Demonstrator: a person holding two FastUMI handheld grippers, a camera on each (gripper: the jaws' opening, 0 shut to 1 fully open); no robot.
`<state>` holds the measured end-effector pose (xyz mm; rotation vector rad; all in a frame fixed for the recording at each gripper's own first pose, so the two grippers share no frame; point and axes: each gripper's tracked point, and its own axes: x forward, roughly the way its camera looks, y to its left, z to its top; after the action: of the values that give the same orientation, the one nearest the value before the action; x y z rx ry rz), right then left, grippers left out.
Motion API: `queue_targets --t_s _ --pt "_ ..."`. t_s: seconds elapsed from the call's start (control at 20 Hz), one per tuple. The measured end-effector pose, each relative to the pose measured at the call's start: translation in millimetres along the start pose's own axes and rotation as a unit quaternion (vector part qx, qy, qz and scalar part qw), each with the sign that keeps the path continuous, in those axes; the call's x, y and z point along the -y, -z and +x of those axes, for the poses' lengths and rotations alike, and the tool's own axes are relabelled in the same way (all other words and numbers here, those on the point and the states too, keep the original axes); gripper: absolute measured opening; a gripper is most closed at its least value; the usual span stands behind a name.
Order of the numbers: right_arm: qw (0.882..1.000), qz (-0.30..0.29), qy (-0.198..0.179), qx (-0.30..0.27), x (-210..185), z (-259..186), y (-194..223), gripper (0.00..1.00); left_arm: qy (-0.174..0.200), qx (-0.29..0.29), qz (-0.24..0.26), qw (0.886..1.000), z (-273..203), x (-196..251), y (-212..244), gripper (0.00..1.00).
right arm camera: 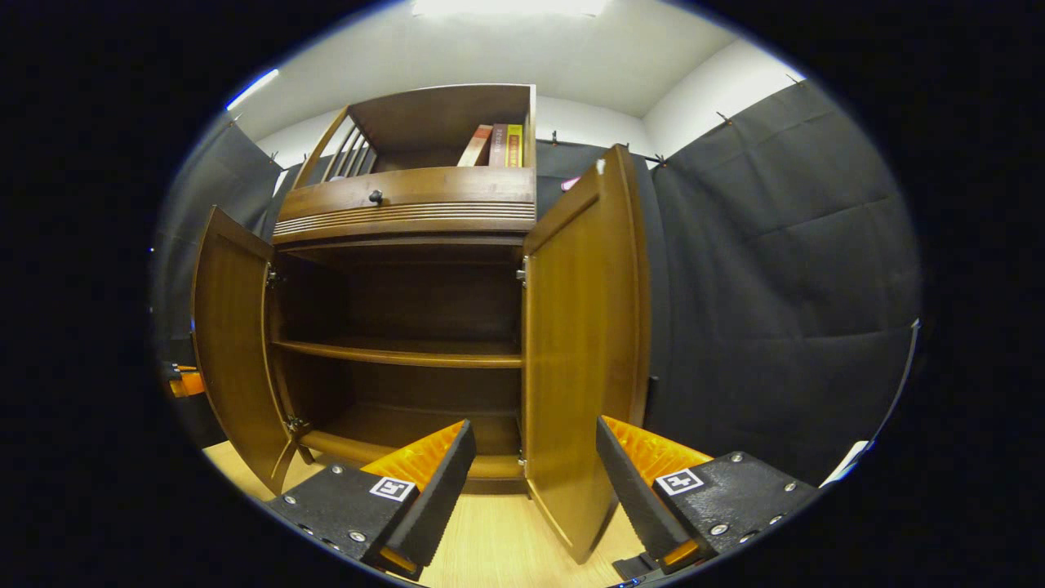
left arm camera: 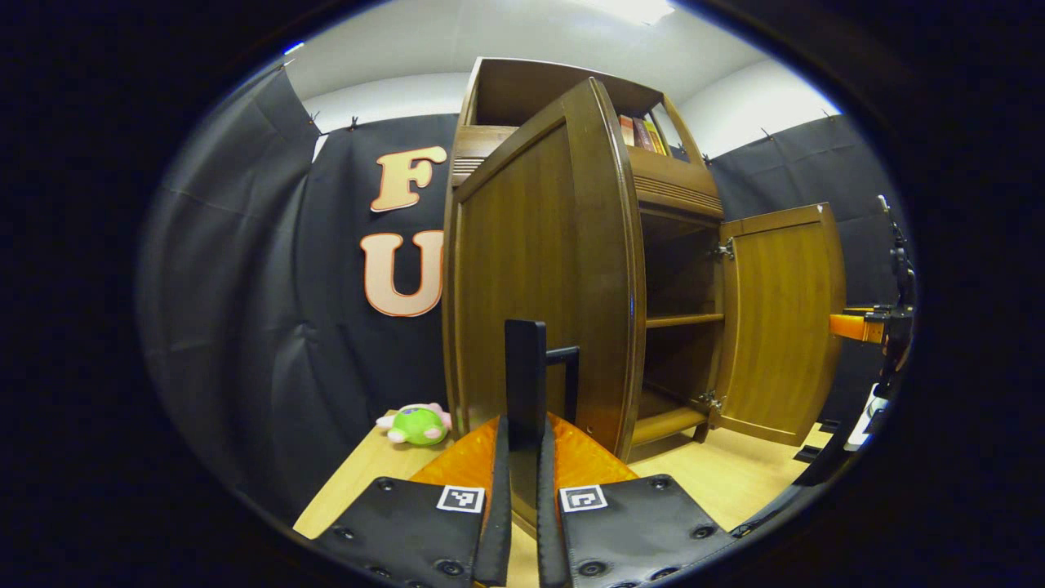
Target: Open the right door of the double-door shoe cabinet with the right hand, and open the left door with the left hand.
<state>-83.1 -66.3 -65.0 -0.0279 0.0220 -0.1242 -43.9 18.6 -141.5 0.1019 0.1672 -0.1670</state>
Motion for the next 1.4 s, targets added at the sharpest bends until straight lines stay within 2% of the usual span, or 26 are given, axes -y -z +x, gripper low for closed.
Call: queue_targets --t_s 0.05,0.45,0.6,0.85,1.0,1.15,1.2,1.4 --pt "1.0 0.002 -0.005 0.002 -5.1 2.7 -0.7 1.0 -0.009 -0.001 0.002 1.0 -3.5 -6.5 -0.1 0.2" --pt "0.999 0.005 -0.04 -0.012 -38.6 29.6 16.0 1.0 -0.066 -0.003 0.013 0.998 -17.4 -54.1 -4.3 0.18" --pt "0.999 0.006 -0.051 -0.017 -48.1 39.6 18.8 1.0 -0.086 0.0 0.012 0.996 -28.7 -69.9 -6.9 0.12" --pt "0.998 0.008 -0.066 -0.018 -57.7 49.8 19.6 1.0 -0.129 0.024 0.005 0.991 -61.2 -98.7 -28.6 0.12" --pt "0.997 0.013 -0.071 -0.021 -58.2 53.9 22.1 1.0 -0.106 0.034 -0.02 0.994 -78.8 -84.1 -41.4 0.12" --pt "0.997 0.019 -0.077 -0.022 -58.1 54.5 21.3 1.0 -0.088 0.034 -0.015 0.995 -80.6 -57.8 -49.0 0.12" --pt "0.996 0.02 -0.079 -0.02 -58.6 55.1 19.2 0.92 -0.073 0.034 -0.015 0.997 -78.2 -45.3 -52.3 0.12" --pt "0.996 0.022 -0.084 -0.012 -54.2 53.1 9.4 0.92 -0.028 0.028 -0.04 0.998 -63.0 -1.1 -60.6 0.12"
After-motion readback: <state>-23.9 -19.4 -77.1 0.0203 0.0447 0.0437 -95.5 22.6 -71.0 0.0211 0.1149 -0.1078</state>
